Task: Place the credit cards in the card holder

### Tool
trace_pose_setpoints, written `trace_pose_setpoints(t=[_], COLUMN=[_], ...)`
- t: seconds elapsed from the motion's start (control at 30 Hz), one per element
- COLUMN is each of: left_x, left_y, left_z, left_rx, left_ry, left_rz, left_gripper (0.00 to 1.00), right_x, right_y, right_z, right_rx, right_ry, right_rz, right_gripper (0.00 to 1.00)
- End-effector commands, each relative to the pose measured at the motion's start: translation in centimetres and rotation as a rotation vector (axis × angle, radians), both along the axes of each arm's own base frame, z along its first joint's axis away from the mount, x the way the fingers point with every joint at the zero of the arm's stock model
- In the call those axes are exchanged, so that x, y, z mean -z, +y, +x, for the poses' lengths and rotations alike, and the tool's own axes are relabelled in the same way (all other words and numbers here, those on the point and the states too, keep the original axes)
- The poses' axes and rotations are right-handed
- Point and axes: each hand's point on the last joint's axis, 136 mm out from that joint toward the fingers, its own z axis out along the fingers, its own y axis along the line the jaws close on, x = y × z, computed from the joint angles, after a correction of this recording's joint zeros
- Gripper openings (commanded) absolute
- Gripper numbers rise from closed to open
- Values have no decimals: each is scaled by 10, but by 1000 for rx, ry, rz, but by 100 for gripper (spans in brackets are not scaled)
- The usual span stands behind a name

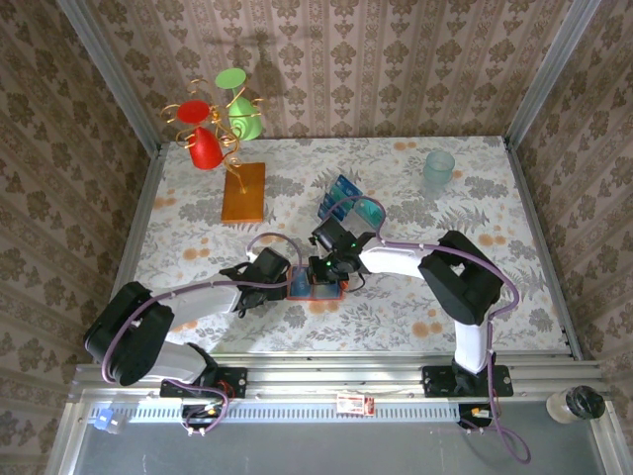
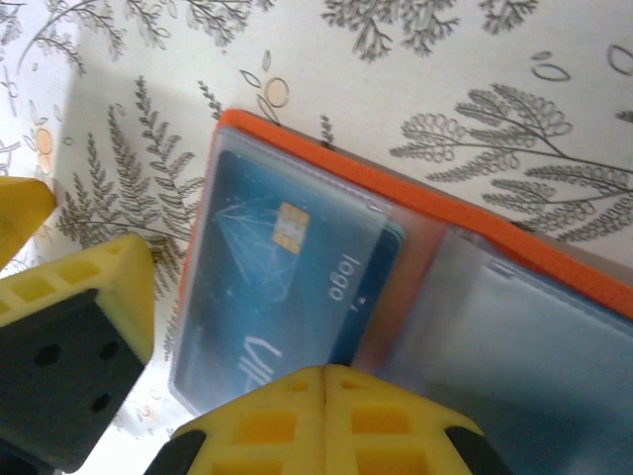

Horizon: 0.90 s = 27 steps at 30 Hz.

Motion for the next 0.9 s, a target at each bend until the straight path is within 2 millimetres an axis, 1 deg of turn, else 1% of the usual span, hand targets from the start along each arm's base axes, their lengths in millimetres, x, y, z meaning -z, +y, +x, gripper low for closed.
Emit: trace_pose_setpoints(t=[0.0, 0.13, 0.23, 0.37, 0.53, 0.7, 0.87], left_x=[5, 2, 1, -3, -11, -23, -42], left_y=[-12, -12, -11, -9, -4, 1, 0], left_z=[-5, -7, -8, -7, -6, -2, 3], left_rx=[15, 7, 2, -1, -4, -8, 0], left_ry=[20, 8, 3, -9, -29, -51, -87], left_rz=[-42, -48, -47, -41, -30, -30, -50], left_gripper=[71, 71, 71, 71, 71, 72, 73], right_x=[1, 1, -3, -16, -36, -52, -54], right_y=[6, 7, 6, 4, 2, -9, -28], right_z=[-5, -6, -6, -6, -4, 0, 3], right_rx=[-35, -40, -41, -39, -38, -31, -13], right_ry=[20, 26, 18, 0, -40, -91, -129], right_rz=[0, 0, 5, 15, 28, -2, -70], right_gripper=[0, 0, 0, 0, 1, 4, 8])
